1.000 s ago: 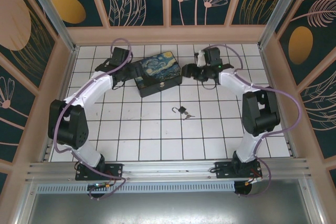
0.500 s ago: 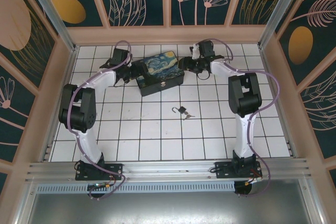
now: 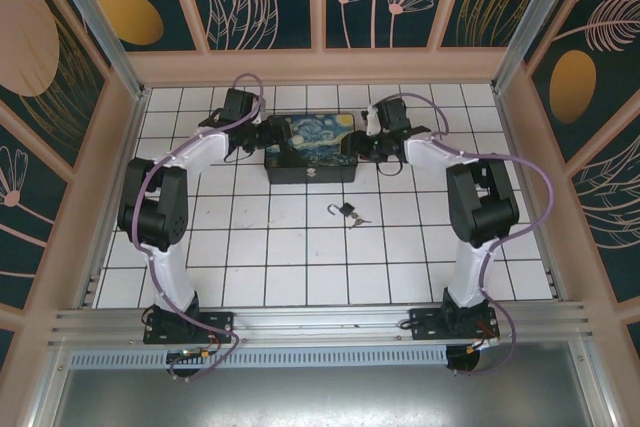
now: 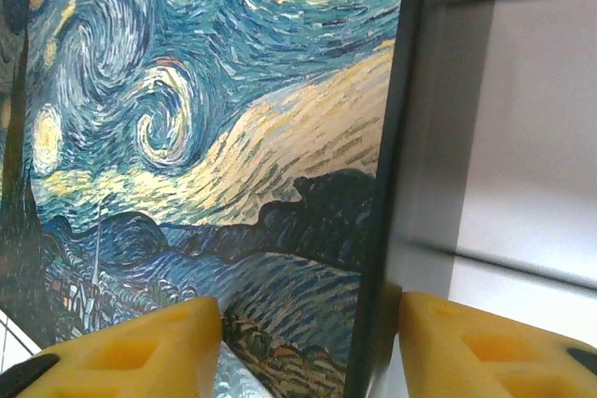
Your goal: Unlock the padlock with the key
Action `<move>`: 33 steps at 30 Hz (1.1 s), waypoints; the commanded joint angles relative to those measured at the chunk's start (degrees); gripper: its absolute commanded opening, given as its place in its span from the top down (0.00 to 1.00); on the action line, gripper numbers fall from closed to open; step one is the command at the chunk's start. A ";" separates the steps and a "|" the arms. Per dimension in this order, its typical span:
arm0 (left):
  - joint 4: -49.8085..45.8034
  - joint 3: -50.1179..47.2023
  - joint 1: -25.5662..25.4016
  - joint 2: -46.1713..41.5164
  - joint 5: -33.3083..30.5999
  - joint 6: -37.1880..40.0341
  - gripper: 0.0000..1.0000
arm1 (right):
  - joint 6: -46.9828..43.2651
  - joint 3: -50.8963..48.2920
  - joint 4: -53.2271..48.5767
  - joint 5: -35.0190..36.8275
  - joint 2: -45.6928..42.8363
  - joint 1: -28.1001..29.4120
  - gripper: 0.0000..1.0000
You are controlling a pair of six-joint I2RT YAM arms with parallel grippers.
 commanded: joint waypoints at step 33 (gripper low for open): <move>80.64 -65.30 15.86 -28.81 -29.41 23.55 0.01 | -12.25 -59.46 76.82 25.73 -27.22 -27.41 0.01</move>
